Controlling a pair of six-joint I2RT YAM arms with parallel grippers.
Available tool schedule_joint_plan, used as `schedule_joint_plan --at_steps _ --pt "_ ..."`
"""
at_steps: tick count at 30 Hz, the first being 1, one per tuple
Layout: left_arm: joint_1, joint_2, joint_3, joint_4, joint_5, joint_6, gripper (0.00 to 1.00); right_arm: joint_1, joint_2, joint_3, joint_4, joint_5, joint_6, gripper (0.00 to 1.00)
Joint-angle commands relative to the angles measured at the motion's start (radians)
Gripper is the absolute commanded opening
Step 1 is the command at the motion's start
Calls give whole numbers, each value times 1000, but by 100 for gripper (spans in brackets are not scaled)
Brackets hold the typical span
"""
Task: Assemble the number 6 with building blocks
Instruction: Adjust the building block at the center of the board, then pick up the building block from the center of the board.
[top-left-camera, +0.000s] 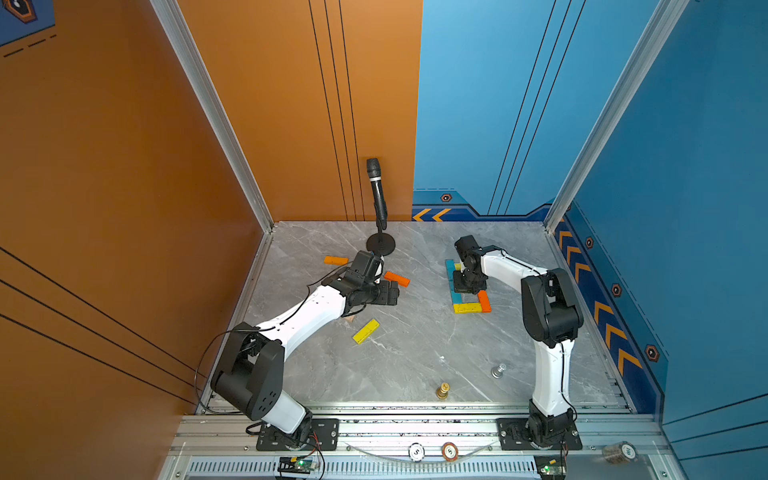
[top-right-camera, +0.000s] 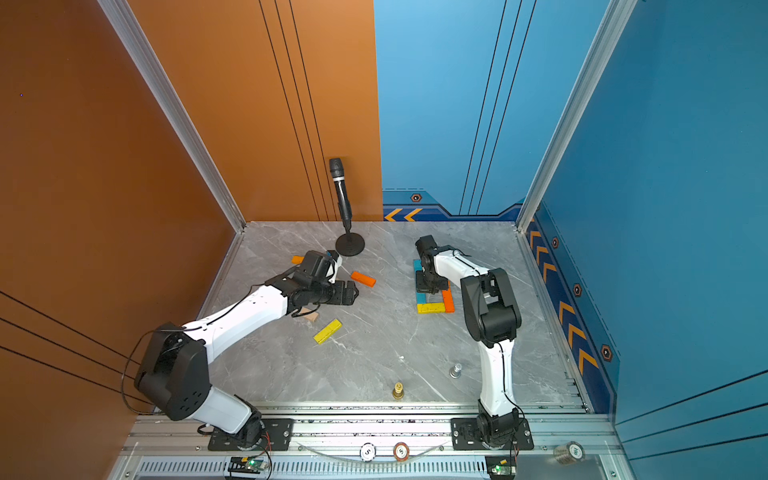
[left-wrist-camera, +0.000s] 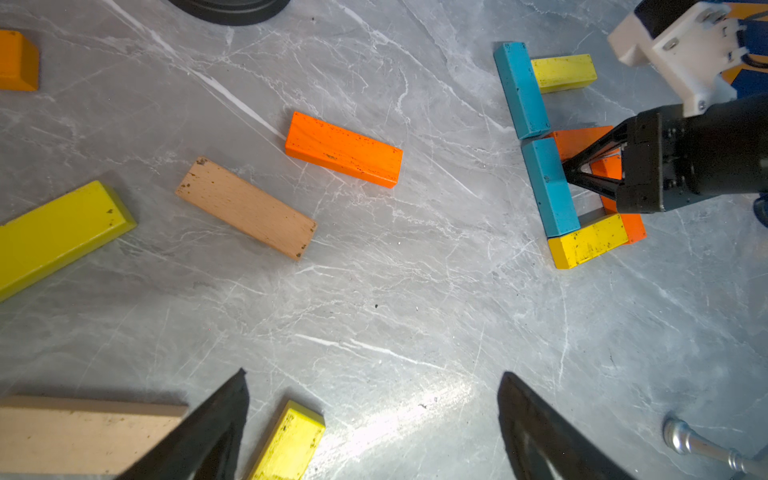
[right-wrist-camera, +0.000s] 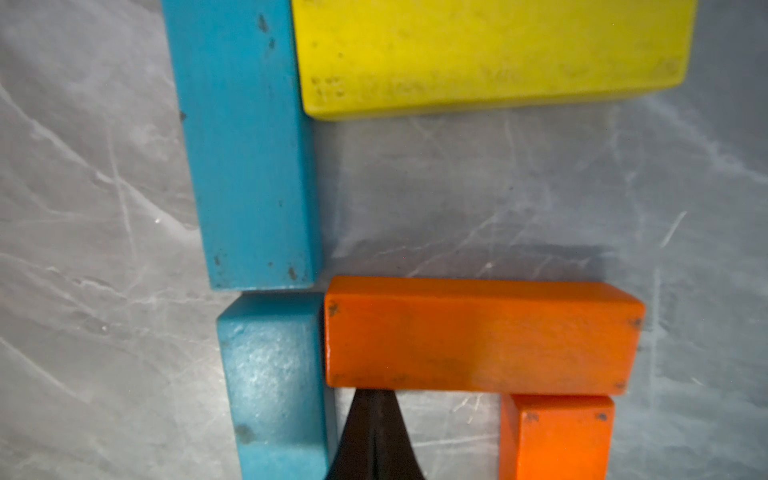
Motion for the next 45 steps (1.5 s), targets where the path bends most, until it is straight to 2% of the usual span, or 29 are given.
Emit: schedule_joint_plan --at_steps 1,5,8,11,19,24,30,41,45 --pt "11 -12 0 -13 11 8 94 7 -71 50 -45 -22 -5 5" --pt "17 -18 19 -43 -1 6 94 14 -136 72 -29 -70 -23 17" --pt "42 -24 42 -93 -22 2 94 40 -133 93 -4 -93 -49 33" --pt "79 -42 40 -126 -31 -14 95 90 -73 150 9 -108 -98 47" --pt "166 -106 -26 -187 -42 -55 98 199 122 364 5 -105 -236 67" --pt "208 -104 -56 -191 -22 -63 98 223 197 427 18 -147 -307 72" --pt "231 -83 -56 -193 2 -54 98 248 275 486 17 -136 -397 73" --pt "247 -40 -43 -179 23 -50 98 284 315 537 -8 -258 -452 72" --pt "252 -33 -44 -177 24 -50 98 300 343 545 -22 -239 -463 71"
